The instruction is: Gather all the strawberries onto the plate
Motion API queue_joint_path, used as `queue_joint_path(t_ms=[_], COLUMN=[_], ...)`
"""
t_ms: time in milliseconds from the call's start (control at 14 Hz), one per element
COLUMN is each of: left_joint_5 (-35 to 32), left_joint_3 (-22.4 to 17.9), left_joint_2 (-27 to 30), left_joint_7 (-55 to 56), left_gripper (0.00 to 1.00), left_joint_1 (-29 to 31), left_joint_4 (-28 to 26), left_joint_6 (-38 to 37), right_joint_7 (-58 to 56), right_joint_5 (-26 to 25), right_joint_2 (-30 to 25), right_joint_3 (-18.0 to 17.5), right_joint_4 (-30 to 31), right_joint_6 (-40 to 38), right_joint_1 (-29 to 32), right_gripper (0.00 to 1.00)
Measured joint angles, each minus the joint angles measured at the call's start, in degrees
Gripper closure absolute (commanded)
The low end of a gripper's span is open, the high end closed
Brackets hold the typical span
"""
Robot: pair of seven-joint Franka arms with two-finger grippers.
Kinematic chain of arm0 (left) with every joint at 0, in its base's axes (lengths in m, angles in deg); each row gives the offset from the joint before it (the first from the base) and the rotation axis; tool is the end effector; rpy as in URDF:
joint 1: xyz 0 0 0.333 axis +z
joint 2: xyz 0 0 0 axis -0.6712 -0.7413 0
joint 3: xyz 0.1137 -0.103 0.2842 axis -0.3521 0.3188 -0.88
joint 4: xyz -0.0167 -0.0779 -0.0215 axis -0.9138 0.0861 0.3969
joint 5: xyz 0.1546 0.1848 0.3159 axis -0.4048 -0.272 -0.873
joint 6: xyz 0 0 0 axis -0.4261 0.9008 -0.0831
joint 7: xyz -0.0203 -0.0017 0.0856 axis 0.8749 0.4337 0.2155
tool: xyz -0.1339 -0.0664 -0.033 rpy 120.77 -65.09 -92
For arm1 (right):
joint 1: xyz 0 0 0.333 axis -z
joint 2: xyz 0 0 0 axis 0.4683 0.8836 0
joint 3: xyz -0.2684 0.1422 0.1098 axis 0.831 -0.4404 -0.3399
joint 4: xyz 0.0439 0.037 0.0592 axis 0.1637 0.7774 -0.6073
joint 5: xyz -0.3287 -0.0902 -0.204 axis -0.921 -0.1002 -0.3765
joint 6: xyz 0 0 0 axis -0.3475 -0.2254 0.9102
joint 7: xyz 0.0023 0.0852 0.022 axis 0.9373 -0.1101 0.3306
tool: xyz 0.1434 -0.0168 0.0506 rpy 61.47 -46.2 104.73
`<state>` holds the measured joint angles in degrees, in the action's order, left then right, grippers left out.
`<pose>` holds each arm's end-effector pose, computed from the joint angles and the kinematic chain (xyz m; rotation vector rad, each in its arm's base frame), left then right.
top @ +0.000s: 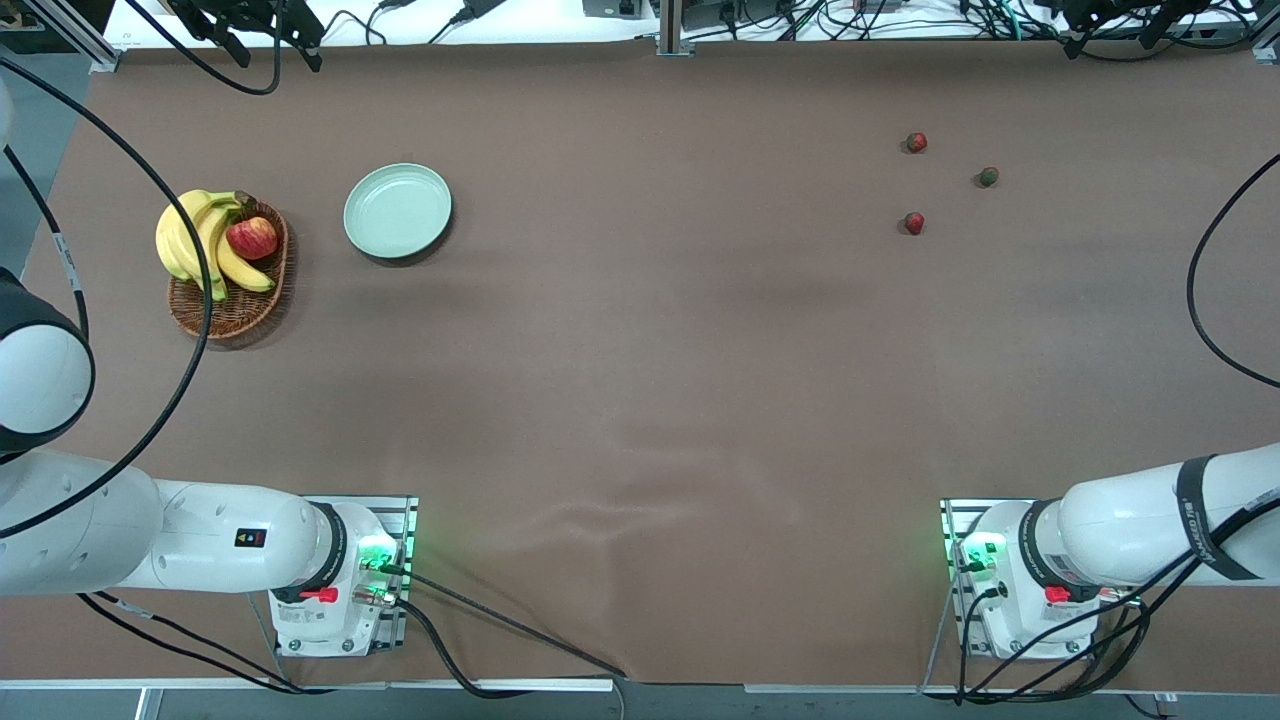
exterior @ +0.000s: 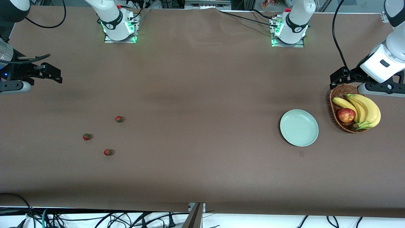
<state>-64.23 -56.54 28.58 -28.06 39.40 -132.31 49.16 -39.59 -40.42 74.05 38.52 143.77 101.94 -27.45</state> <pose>0.5654 -0.0287 0.5341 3.1384 -0.1179 0.0071 0.5735 0.0060 0.5448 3.1019 0.1714 -0.1245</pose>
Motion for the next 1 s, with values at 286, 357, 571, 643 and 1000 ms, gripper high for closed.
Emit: queue_joint_path(t_ms=[286, 357, 571, 643, 1000], left_joint_5=[0.00, 0.00, 0.00, 0.00, 0.00], left_joint_3=[0.00, 0.00, 0.00, 0.00, -0.05], left_joint_2=[-0.01, -0.02, -0.03, -0.03, -0.03], left_joint_7=[0.00, 0.00, 0.04, 0.05, 0.07], left_gripper=[0.00, 0.00, 0.00, 0.00, 0.00], left_joint_1=[0.00, 0.00, 0.00, 0.00, 0.00], left_joint_4=[0.01, 0.01, 0.02, 0.02, 0.02], left_joint_6=[-0.79, -1.12, -1.41, -1.47, -1.78], right_joint_7=[0.00, 0.00, 0.00, 0.00, 0.00], right_joint_5=[0.00, 0.00, 0.00, 0.00, 0.00], right_joint_2=[0.00, 0.00, 0.00, 0.00, 0.00], right_joint_3=[0.00, 0.00, 0.00, 0.00, 0.00], right_joint_4=[-0.05, -0.05, -0.06, -0.06, -0.06], right_joint_6=[0.00, 0.00, 0.00, 0.00, 0.00], right_joint_1=[0.00, 0.00, 0.00, 0.00, 0.00], right_gripper=[0.00, 0.00, 0.00, 0.00, 0.00])
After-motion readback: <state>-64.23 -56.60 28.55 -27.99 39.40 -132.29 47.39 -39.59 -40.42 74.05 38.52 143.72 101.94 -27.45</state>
